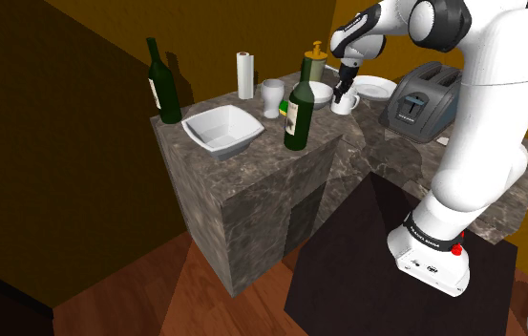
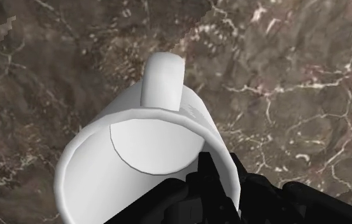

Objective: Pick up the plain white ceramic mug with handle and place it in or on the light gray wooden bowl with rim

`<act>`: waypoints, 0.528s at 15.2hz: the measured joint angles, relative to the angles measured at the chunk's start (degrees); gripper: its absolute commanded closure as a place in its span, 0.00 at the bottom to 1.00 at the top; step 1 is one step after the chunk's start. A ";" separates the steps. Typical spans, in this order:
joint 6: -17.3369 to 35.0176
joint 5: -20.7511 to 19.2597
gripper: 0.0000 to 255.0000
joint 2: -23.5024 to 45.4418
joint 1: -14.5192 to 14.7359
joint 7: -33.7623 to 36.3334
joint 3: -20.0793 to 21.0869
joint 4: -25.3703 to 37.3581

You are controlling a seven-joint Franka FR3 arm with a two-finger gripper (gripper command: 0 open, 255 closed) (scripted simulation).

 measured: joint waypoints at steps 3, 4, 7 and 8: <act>-0.01 0.00 1.00 0.00 0.00 0.00 0.00 0.00; 0.00 0.00 1.00 0.00 0.00 0.00 0.00 0.00; -0.76 -0.24 1.00 -0.22 0.09 0.27 -0.09 0.56; -1.30 -0.53 1.00 -0.72 0.17 0.40 -0.24 0.64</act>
